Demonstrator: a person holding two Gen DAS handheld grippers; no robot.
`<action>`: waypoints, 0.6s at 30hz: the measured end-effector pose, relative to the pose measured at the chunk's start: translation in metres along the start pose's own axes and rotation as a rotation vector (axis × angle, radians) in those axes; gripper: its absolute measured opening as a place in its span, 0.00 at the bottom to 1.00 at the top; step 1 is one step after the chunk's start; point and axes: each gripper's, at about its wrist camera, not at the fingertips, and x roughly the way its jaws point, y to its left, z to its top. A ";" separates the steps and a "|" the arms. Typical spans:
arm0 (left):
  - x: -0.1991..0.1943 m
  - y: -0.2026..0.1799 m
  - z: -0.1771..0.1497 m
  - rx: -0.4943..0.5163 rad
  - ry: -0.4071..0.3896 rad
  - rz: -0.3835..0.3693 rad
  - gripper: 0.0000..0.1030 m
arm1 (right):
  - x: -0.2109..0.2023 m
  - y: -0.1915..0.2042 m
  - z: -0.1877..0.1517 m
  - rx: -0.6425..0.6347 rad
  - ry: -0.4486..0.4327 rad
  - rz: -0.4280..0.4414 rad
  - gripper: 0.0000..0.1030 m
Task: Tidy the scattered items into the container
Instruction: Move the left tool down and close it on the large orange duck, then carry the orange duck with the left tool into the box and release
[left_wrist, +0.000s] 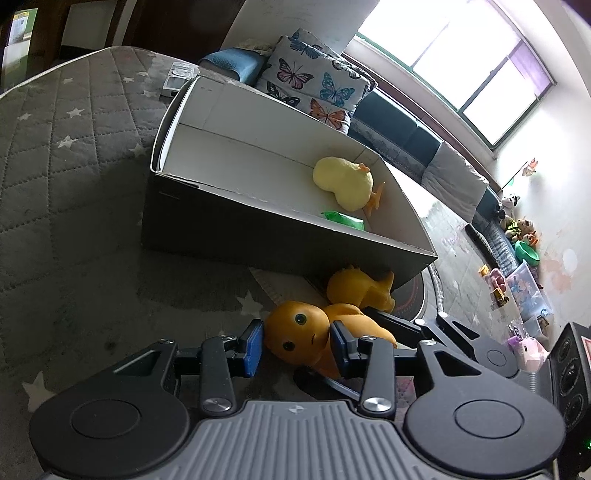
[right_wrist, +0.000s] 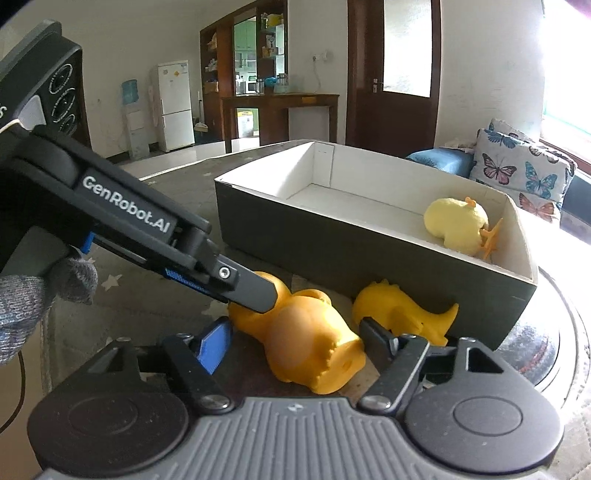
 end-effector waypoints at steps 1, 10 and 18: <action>0.000 0.001 0.000 -0.002 -0.001 -0.003 0.41 | -0.001 0.000 0.000 -0.001 -0.001 -0.002 0.71; -0.011 -0.004 0.001 0.023 -0.019 0.001 0.40 | -0.013 0.001 0.003 0.009 -0.016 -0.014 0.53; -0.035 -0.022 0.017 0.071 -0.092 -0.023 0.40 | -0.035 0.001 0.019 0.000 -0.105 -0.039 0.53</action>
